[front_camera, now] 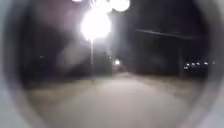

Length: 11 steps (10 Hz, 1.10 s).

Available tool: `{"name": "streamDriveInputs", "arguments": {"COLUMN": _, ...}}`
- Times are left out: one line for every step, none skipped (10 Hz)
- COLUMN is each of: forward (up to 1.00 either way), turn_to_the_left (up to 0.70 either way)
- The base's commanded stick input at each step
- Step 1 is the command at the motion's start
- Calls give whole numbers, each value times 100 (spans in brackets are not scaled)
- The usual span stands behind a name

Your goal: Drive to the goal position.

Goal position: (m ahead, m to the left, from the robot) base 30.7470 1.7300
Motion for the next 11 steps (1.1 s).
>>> {"name": "streamDriveInputs", "arguments": {"forward": 100, "turn_to_the_left": -33}}
{"name": "streamDriveInputs", "arguments": {"forward": 100, "turn_to_the_left": 0}}
{"name": "streamDriveInputs", "arguments": {"forward": 100, "turn_to_the_left": 0}}
{"name": "streamDriveInputs", "arguments": {"forward": 100, "turn_to_the_left": 0}}
{"name": "streamDriveInputs", "arguments": {"forward": 100, "turn_to_the_left": 0}}
{"name": "streamDriveInputs", "arguments": {"forward": 100, "turn_to_the_left": 0}}
{"name": "streamDriveInputs", "arguments": {"forward": 100, "turn_to_the_left": 0}}
{"name": "streamDriveInputs", "arguments": {"forward": 100, "turn_to_the_left": 0}}
{"name": "streamDriveInputs", "arguments": {"forward": 100, "turn_to_the_left": 0}}
{"name": "streamDriveInputs", "arguments": {"forward": 100, "turn_to_the_left": 0}}
{"name": "streamDriveInputs", "arguments": {"forward": 100, "turn_to_the_left": 0}}
